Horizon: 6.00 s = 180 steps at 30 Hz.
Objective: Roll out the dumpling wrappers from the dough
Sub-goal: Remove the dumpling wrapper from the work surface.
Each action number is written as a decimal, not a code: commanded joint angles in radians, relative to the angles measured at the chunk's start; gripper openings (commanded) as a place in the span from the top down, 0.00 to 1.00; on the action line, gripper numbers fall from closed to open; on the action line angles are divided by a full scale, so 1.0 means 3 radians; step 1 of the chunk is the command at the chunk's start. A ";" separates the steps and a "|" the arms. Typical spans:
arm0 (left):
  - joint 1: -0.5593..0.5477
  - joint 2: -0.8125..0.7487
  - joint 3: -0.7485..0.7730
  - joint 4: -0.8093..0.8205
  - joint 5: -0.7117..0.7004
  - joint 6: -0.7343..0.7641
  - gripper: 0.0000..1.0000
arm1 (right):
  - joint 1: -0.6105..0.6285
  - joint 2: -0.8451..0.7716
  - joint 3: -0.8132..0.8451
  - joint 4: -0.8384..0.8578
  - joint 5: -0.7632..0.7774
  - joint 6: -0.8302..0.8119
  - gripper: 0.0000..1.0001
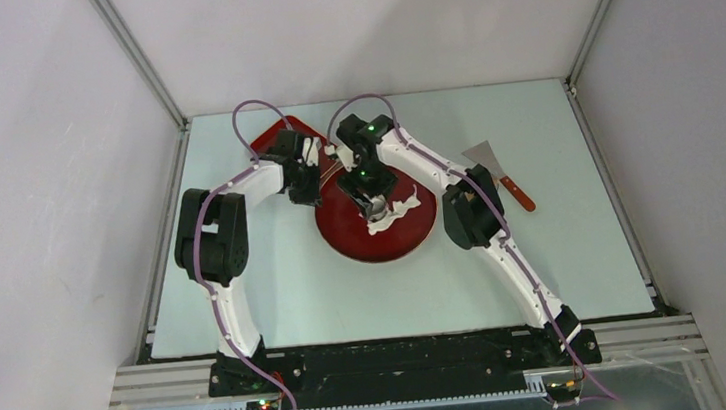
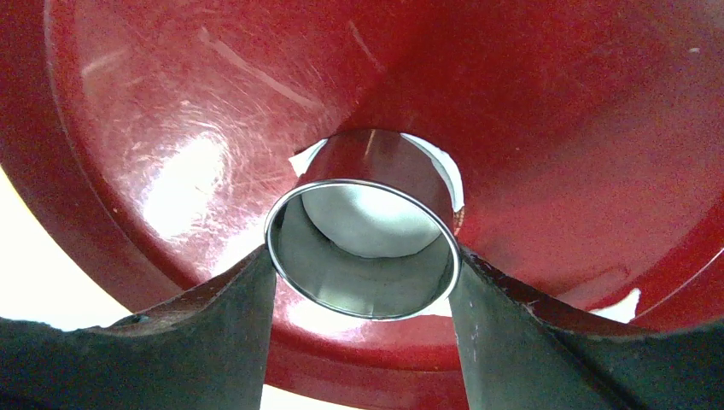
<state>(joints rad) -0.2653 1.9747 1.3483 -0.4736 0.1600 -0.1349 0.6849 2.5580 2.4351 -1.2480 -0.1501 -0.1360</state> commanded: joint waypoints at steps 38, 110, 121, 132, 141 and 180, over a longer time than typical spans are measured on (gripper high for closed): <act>-0.0003 -0.0170 -0.0031 0.0023 -0.0042 0.0030 1.00 | -0.0209 0.0016 -0.0142 0.0599 -0.2079 0.0378 0.75; 0.0000 -0.0165 -0.0026 0.0022 -0.0040 0.0030 1.00 | 0.0029 -0.0485 0.0002 0.0577 0.0373 -0.0801 0.77; 0.0000 -0.0165 -0.0026 0.0019 -0.0038 0.0030 1.00 | -0.0030 -0.0888 0.0013 0.0500 0.0049 -0.0680 0.76; -0.0002 -0.0165 -0.0026 0.0019 -0.0038 0.0025 1.00 | -0.0235 -0.1238 -0.0021 0.0267 -0.0586 -0.0529 0.74; 0.0000 -0.0170 -0.0028 0.0024 -0.0037 0.0030 1.00 | -0.0217 -0.1258 -0.0642 0.0258 -0.0619 -0.0544 0.76; 0.0000 -0.0176 -0.0031 0.0020 -0.0039 0.0030 1.00 | -0.0355 -0.0405 -0.0651 0.0736 -0.0549 -0.0276 0.77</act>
<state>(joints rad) -0.2649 1.9747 1.3479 -0.4728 0.1562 -0.1394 0.5659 2.3817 2.1212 -1.0286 -0.2836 -0.2630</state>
